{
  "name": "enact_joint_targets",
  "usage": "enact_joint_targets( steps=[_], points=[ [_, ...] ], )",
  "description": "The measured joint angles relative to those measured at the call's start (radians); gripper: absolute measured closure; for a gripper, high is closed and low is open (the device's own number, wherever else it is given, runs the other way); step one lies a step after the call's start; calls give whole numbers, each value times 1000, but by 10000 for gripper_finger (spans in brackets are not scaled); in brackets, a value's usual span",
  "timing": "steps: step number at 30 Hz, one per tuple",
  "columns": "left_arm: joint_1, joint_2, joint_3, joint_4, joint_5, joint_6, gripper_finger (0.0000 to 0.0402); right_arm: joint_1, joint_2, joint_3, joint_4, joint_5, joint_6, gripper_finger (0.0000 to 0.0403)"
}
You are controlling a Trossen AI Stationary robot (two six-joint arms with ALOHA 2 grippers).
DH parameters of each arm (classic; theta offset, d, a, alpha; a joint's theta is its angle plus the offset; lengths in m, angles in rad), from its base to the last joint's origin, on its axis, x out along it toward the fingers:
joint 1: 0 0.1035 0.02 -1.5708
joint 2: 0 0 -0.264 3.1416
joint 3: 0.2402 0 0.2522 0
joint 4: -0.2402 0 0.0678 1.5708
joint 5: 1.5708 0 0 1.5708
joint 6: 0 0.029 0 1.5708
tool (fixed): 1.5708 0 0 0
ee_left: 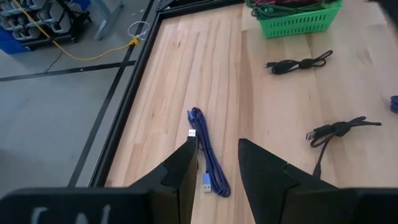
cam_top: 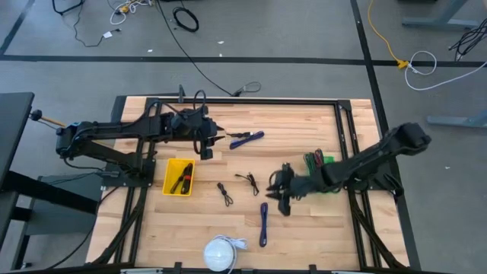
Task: Pick & Place USB Port
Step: Put the black and blue charger cable into the green basket
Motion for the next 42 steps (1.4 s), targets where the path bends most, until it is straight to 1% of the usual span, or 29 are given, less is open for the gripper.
enact_joint_targets(
  steps=[4, 8, 11, 13, 15, 22, 29, 33, 37, 39, 41, 42],
  points=[
    [14, 0, 0, -4, 0, 0, 280, 78, 83, 96, -7, 20, 64, 289],
    [20, 0, 0, -16, 0, -2, 280, 132, 160, 220, -176, 38, 162, 289],
    [19, 0, 0, -22, 3, -3, 280, 159, 224, 295, -339, 45, 289, 289],
    [19, 0, 0, -27, 3, -3, 280, 172, 261, 327, -384, 46, 355, 288],
    [19, 0, 0, -36, 3, -3, 280, 176, 293, 350, -375, 40, 412, 283],
    [19, 0, 0, -68, 3, -2, 280, 177, 406, 374, -378, -70, 560, 254],
    [19, 0, 0, -84, 3, 0, 280, 168, 454, 374, -346, -110, 664, 236],
    [19, 0, 0, -94, 3, 1, 280, 160, 487, 374, -316, -114, 691, 236],
    [19, 0, 0, -96, 3, 17, 280, 147, 530, 379, -295, -159, 701, 236],
    [19, 0, 0, -94, 3, 22, 280, 141, 550, 380, -294, -160, 701, 239],
    [19, 0, 0, -96, 2, 23, 280, 143, 561, 380, -298, -146, 675, 253],
    [19, 0, 0, -96, 2, 24, 280, 143, 563, 380, -303, -145, 668, 269]
  ],
)
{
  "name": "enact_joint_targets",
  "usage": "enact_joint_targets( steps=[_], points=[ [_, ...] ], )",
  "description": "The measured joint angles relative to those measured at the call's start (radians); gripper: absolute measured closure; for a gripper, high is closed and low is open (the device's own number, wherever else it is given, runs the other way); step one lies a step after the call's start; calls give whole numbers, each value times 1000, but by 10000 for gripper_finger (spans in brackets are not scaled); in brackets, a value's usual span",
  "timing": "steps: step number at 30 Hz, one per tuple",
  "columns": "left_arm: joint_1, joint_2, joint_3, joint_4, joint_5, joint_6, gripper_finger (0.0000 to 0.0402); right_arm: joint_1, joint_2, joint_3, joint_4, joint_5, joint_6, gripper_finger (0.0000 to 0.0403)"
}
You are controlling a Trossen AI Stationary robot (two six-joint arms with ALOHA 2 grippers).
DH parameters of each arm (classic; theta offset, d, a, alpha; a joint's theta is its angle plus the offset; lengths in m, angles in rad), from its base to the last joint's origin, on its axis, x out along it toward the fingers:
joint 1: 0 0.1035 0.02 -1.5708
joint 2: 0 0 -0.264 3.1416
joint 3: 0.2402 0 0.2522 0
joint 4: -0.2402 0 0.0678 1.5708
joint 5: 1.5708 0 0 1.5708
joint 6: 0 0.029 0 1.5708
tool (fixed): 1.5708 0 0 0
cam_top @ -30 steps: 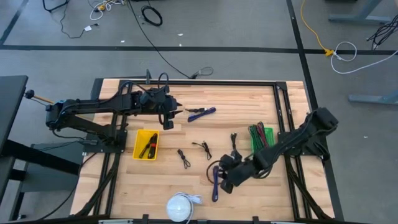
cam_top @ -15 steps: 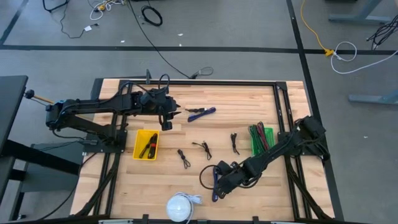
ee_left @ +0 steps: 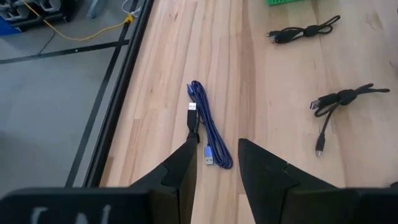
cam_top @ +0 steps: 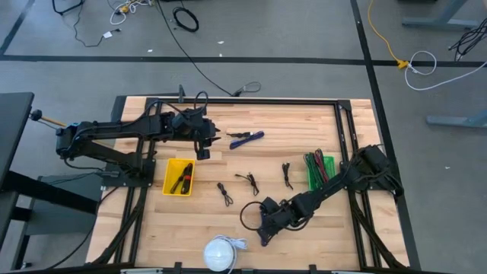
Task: Pick & Place USB Port
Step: Put the black and blue charger cable into the green basket
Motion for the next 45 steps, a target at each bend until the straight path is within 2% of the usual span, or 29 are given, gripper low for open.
enact_joint_targets(
  steps=[3, 5, 8, 13, 21, 27, 36, 45],
  points=[
    [0, 0, 0, -2, 1, 3, 280, -9, -7, -2, -18, 0, 14, 352],
    [0, 0, 0, -2, 1, 3, 280, -16, -17, -2, -29, 5, 21, 385],
    [0, 0, 0, -2, 1, 3, 280, -25, -47, -5, -60, 11, 15, 392],
    [0, 0, 0, -4, 1, 2, 280, -28, -148, -10, -218, 70, 9, 399],
    [0, 0, 0, -22, 1, 2, 280, 31, -380, -7, -495, 227, 131, 401],
    [0, 0, 0, -27, 1, 2, 280, 74, -508, -7, -827, 313, 317, 402],
    [0, 0, 0, -28, 1, 2, 280, 80, -546, -7, -1187, 340, 539, 403],
    [0, 0, 0, -28, 1, 2, 280, 79, -549, -120, -1259, 329, 634, 403]
  ],
)
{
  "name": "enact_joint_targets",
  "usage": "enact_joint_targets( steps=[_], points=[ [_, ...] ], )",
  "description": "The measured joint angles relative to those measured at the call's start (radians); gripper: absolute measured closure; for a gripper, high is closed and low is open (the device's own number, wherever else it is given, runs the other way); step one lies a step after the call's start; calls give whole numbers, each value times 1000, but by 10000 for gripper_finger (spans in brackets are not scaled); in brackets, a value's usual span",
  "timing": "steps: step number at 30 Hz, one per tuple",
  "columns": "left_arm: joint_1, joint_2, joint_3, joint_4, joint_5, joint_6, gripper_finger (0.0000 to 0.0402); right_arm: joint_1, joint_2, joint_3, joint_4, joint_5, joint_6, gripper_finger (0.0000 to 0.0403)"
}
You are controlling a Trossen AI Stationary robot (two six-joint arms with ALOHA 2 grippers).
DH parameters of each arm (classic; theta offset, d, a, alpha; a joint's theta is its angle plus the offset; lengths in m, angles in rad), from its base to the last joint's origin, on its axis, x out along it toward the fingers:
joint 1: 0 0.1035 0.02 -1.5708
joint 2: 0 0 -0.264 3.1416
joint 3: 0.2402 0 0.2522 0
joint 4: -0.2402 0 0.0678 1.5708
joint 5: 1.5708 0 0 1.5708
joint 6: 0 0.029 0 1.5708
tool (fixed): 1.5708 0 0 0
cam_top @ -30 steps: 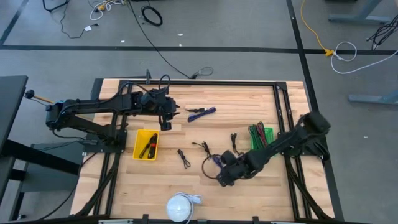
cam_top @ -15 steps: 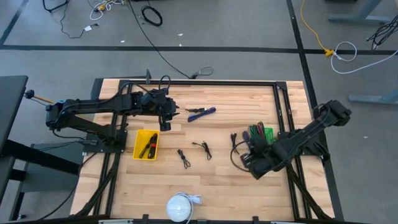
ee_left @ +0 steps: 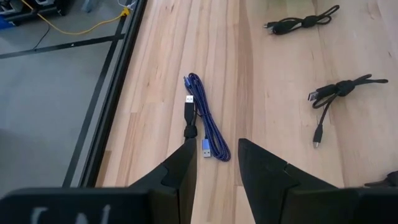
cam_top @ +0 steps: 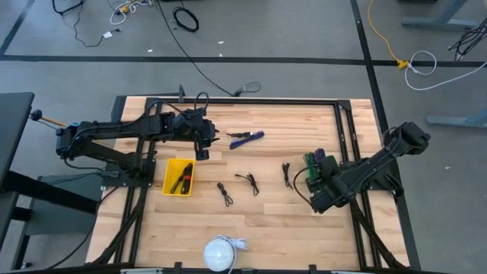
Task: Pick & Place USB Port
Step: Put the black and blue charger cable into the green basket
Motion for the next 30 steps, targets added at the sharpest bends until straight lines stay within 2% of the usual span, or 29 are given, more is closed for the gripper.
enact_joint_targets(
  steps=[6, 14, 30],
  points=[
    [0, 0, 0, 0, 0, 0, 280, -19, -63, -110, 28, -10, 5, 403],
    [0, 0, 0, 1, 0, -3, 280, -58, -192, -258, 155, 17, -55, 403],
    [0, 0, 0, 4, 0, -9, 280, -74, -191, -279, 257, -12, -138, 396]
  ],
)
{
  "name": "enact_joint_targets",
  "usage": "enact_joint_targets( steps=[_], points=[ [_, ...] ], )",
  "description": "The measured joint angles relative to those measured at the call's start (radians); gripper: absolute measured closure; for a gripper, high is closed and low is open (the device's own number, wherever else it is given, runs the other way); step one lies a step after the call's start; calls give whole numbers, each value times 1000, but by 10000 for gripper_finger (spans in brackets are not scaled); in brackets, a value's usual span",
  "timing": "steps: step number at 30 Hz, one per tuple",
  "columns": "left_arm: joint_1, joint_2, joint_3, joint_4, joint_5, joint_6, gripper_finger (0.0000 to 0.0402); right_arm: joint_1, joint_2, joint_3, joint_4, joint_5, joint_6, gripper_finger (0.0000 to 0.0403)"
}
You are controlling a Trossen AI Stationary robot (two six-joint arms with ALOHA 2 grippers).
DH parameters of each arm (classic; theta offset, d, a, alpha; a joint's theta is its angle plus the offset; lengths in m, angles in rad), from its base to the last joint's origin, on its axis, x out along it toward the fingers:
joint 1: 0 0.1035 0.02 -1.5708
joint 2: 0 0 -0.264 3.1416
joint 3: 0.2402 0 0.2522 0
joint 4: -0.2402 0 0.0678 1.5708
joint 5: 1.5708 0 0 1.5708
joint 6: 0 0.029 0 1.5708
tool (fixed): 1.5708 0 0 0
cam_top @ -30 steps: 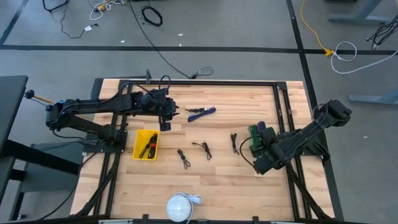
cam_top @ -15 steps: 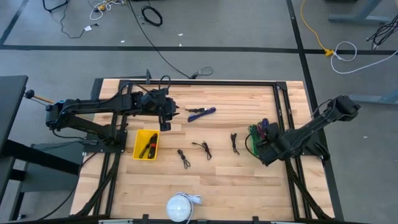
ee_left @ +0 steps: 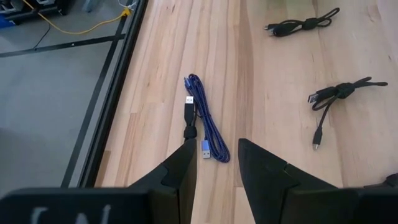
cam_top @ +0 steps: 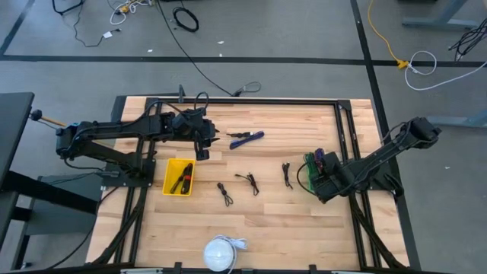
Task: Pick & Place USB Port
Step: Put the black and blue charger cable into the green basket, then put the black charger cable into the yellow basket
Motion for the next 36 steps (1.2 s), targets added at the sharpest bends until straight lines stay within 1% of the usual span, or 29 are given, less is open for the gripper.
enact_joint_targets(
  steps=[3, 10, 14, 18, 23, 26, 29, 32, 34, 36],
  points=[
    [0, 0, 0, -1, 0, 0, 280, 0, 0, 0, -3, -1, 0, 373],
    [0, 0, 0, -1, 0, 0, 280, -1, 0, 0, -8, 6, 3, 304],
    [0, 0, 0, -1, 0, 0, 280, -7, 0, 0, -9, 7, 3, 283],
    [0, 0, 0, -1, 0, 0, 280, -7, 0, 8, -33, 48, 16, 287],
    [0, 0, 0, -1, 0, 0, 280, -7, -5, 43, -113, 141, 19, 311],
    [0, 0, 0, -1, 0, 0, 280, -18, -5, 73, -145, 163, 10, 321],
    [0, 0, 0, -1, 0, 0, 280, -46, -5, 107, -131, 186, -70, 322],
    [0, 0, 0, 0, 0, 0, 280, -92, -5, 146, -87, 217, -185, 317],
    [0, 0, 0, 0, 0, 0, 280, -138, -5, 168, -45, 229, -288, 312],
    [0, 0, 0, 0, 0, 0, 280, -195, -5, 184, 16, 217, -414, 308]
  ],
)
